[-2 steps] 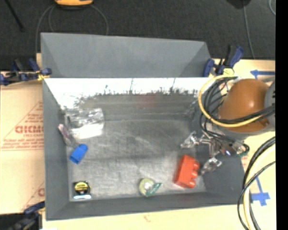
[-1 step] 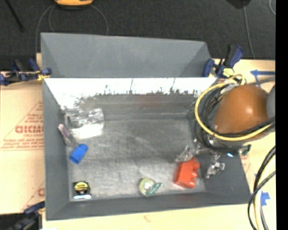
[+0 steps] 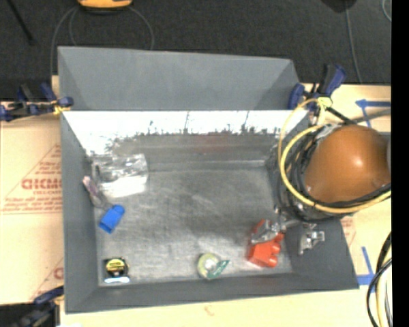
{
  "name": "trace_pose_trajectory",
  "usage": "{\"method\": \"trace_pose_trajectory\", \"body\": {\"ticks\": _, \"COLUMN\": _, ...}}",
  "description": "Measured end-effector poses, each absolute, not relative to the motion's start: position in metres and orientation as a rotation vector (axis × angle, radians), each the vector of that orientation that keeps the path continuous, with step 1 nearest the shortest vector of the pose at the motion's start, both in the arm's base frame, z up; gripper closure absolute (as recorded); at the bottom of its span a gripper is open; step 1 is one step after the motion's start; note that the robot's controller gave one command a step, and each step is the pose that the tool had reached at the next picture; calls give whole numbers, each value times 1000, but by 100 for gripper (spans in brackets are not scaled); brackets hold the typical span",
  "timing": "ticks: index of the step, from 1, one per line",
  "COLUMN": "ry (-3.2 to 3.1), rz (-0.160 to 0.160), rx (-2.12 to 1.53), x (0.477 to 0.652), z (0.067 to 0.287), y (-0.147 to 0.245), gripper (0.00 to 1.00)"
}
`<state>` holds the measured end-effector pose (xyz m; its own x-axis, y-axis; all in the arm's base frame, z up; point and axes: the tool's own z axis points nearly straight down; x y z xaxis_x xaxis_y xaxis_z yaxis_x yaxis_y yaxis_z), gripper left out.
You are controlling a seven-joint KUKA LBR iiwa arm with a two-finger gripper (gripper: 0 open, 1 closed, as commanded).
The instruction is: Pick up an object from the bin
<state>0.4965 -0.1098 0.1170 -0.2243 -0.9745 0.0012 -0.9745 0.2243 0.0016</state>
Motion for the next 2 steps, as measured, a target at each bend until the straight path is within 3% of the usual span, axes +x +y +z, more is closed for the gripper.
{"method": "trace_pose_trajectory", "body": {"ticks": 1, "ry": -2150, "rz": -12, "rx": 2297, "x": 502, "z": 75, "y": -108, "gripper": 0}}
{"method": "trace_pose_trajectory", "body": {"ticks": 2, "ry": -2147, "rz": -12, "rx": 2298, "x": 502, "z": 77, "y": -103, "gripper": 0}}
